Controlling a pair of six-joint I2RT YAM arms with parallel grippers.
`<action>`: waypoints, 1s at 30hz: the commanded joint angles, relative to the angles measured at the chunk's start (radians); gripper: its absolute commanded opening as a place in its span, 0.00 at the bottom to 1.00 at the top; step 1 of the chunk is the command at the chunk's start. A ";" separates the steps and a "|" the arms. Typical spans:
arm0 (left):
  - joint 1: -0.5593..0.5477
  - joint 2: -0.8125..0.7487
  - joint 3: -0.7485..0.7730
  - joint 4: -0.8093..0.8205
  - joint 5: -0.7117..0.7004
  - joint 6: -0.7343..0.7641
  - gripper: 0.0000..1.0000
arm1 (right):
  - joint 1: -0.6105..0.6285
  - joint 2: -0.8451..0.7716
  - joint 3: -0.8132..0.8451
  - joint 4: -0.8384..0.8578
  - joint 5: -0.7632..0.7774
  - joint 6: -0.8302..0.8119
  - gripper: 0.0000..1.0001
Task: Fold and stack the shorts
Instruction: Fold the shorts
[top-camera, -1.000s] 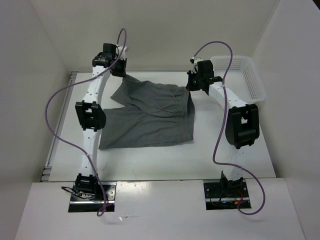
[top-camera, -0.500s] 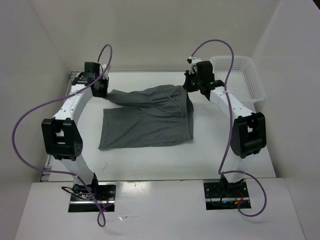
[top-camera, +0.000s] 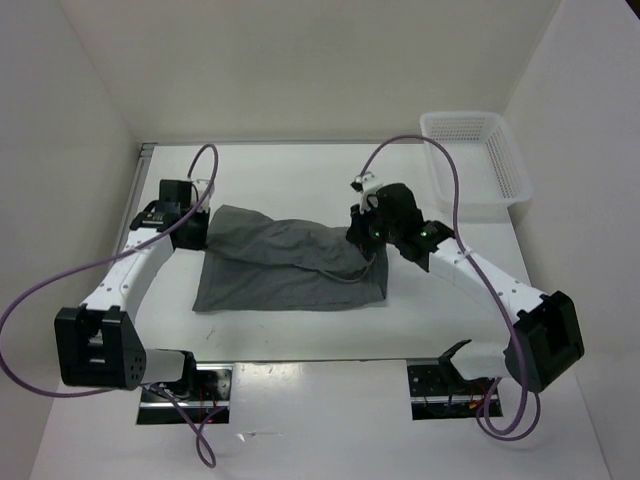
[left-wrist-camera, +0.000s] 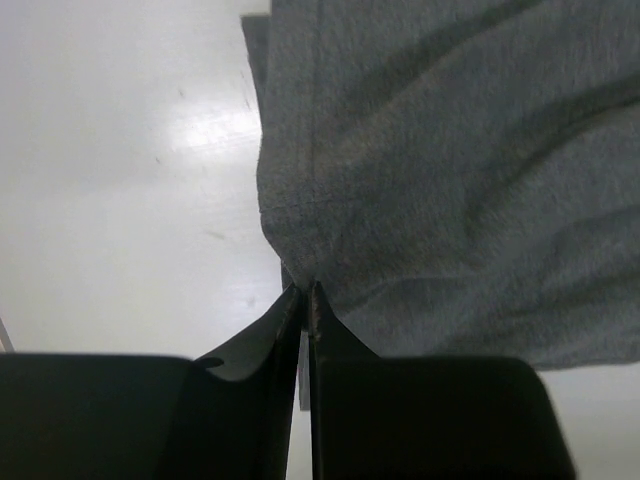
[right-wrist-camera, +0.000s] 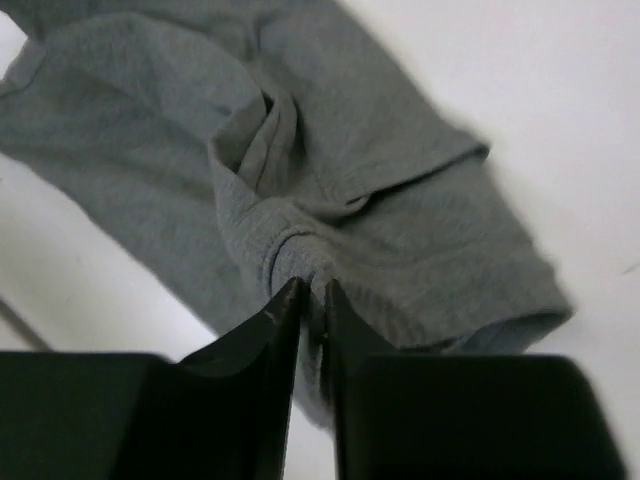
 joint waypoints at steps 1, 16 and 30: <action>-0.005 -0.060 -0.085 -0.038 0.050 0.003 0.12 | 0.018 -0.074 -0.093 -0.049 0.009 0.120 0.25; 0.025 0.030 0.009 0.005 0.057 0.003 0.53 | 0.028 -0.214 -0.192 -0.093 0.010 0.528 0.65; 0.162 0.419 0.119 0.065 0.244 0.003 0.51 | 0.018 -0.088 -0.179 0.029 0.047 0.577 0.61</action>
